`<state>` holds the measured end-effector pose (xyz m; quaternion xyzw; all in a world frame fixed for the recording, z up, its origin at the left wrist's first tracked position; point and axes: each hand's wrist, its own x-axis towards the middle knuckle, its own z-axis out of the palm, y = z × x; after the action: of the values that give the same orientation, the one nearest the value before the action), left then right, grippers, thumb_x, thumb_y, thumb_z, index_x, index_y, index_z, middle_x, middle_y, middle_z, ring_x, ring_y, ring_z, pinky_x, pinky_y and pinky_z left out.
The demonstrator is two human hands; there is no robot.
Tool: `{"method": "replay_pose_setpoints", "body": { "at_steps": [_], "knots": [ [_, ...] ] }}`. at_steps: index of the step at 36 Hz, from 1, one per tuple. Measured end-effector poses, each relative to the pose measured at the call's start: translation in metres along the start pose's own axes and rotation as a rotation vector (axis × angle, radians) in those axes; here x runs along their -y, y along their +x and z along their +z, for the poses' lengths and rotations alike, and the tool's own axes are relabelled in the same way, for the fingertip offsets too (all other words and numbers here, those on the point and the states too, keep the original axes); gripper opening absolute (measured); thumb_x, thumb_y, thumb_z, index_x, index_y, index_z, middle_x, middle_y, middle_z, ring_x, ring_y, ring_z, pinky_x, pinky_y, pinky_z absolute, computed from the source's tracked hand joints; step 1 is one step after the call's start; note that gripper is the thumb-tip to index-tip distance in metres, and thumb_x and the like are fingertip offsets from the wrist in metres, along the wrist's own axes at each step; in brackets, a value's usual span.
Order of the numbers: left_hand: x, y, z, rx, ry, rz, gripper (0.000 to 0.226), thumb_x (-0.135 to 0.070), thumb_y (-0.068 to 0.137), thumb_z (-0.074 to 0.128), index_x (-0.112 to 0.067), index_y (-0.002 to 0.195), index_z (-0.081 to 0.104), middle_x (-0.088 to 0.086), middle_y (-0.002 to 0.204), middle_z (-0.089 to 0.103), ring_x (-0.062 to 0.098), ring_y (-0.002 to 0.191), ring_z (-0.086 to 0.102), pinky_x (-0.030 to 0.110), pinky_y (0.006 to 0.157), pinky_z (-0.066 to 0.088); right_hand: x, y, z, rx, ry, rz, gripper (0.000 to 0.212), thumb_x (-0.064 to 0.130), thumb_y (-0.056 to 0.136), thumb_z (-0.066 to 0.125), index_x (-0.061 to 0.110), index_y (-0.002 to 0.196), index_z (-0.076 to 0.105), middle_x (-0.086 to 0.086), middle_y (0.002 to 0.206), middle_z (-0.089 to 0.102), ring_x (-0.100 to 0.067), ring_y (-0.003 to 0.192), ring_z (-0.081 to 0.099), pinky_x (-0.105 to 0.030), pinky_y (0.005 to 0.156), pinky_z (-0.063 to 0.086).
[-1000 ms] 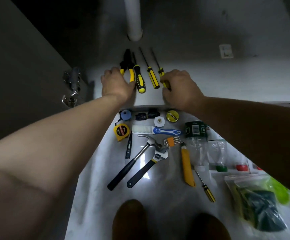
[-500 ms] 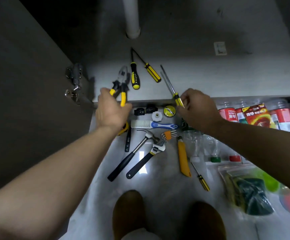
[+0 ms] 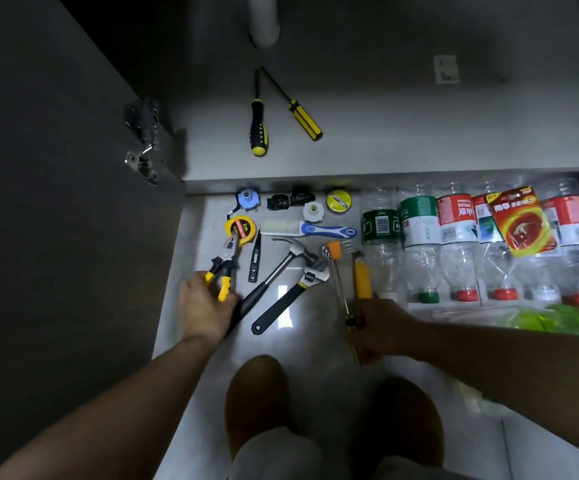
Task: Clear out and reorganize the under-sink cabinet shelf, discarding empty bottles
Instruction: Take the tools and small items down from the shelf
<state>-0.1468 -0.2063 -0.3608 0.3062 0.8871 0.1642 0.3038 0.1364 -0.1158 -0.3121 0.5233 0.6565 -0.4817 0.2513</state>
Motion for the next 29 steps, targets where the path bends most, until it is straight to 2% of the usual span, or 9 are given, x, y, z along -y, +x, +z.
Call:
{"method": "replay_pose_setpoints", "body": {
  "at_steps": [3,6,8,12,15,19,21,25,29],
  "knots": [
    [0.002,0.004,0.001,-0.02,-0.01,-0.07,0.06,-0.026,0.081,0.081,-0.01,0.13,0.052,0.016,0.126,0.048,0.038,0.114,0.054,0.049,0.103,0.047,0.0,0.005,0.004,0.032,0.048,0.051,0.031,0.029,0.088,0.069,0.012,0.113,0.061,-0.012,0.111,0.067,-0.029,0.1,0.069,-0.045,0.085,0.06],
    [0.0,0.01,0.001,-0.039,-0.038,-0.113,0.061,-0.024,0.084,0.078,-0.013,0.137,0.051,0.016,0.124,0.05,0.039,0.115,0.054,0.052,0.105,0.047,0.002,0.01,0.005,0.007,0.046,0.072,0.016,0.028,0.089,0.07,0.019,0.095,0.058,-0.013,0.111,0.068,-0.03,0.098,0.07,-0.044,0.085,0.06],
    [-0.002,0.012,0.001,-0.053,-0.059,-0.122,0.061,-0.024,0.086,0.077,-0.014,0.139,0.05,0.015,0.124,0.052,0.037,0.116,0.055,0.052,0.106,0.047,0.003,0.013,0.005,-0.021,0.035,0.089,0.02,0.026,0.088,0.07,0.026,0.08,0.052,-0.013,0.109,0.07,-0.031,0.097,0.071,-0.044,0.085,0.06],
    [-0.006,0.013,0.002,-0.103,-0.039,-0.145,0.059,-0.026,0.088,0.076,-0.014,0.139,0.05,0.015,0.126,0.053,0.037,0.119,0.054,0.05,0.105,0.048,0.007,0.018,0.004,-0.049,-0.039,0.111,0.014,0.019,0.087,0.068,0.02,0.077,0.057,-0.013,0.096,0.074,-0.03,0.087,0.074,-0.043,0.08,0.062],
    [-0.008,0.013,0.002,-0.117,-0.043,-0.189,0.058,-0.028,0.088,0.075,-0.015,0.139,0.05,0.014,0.127,0.052,0.037,0.122,0.051,0.051,0.105,0.047,0.011,0.019,-0.001,-0.053,-0.116,0.097,0.028,0.016,0.091,0.062,0.02,0.067,0.048,-0.012,0.092,0.074,-0.026,0.085,0.074,-0.039,0.079,0.062],
    [-0.004,0.013,0.001,-0.077,-0.012,-0.207,0.06,-0.024,0.087,0.077,-0.015,0.138,0.048,0.014,0.128,0.052,0.037,0.124,0.049,0.052,0.107,0.046,0.016,0.02,-0.007,0.026,0.153,0.075,0.013,0.015,0.097,0.058,0.009,0.085,0.061,-0.017,0.083,0.074,-0.031,0.072,0.076,-0.046,0.074,0.063],
    [-0.004,0.013,0.0,-0.064,0.022,-0.198,0.064,-0.023,0.086,0.077,-0.017,0.142,0.046,0.014,0.132,0.05,0.037,0.126,0.047,0.053,0.107,0.045,0.02,0.02,-0.013,0.014,0.356,0.027,0.01,0.012,0.098,0.058,0.005,0.092,0.062,-0.016,0.076,0.072,-0.031,0.064,0.074,-0.047,0.068,0.064],
    [-0.009,0.009,-0.002,-0.046,0.117,-0.203,0.072,-0.028,0.086,0.073,-0.025,0.149,0.039,0.014,0.139,0.046,0.038,0.129,0.044,0.056,0.108,0.042,0.034,0.019,-0.031,-0.079,0.447,-0.116,0.013,0.011,0.1,0.057,0.01,0.089,0.065,-0.013,0.073,0.07,-0.021,0.057,0.069,-0.029,0.051,0.059],
    [-0.029,0.008,-0.004,-0.124,0.147,-0.155,0.061,-0.027,0.086,0.067,-0.018,0.142,0.044,0.018,0.137,0.046,0.04,0.128,0.043,0.052,0.107,0.038,0.046,0.023,-0.049,-0.304,0.27,-0.324,0.008,0.011,0.097,0.058,0.011,0.095,0.066,-0.004,0.09,0.068,-0.015,0.077,0.066,-0.027,0.065,0.054]
  ]
}}
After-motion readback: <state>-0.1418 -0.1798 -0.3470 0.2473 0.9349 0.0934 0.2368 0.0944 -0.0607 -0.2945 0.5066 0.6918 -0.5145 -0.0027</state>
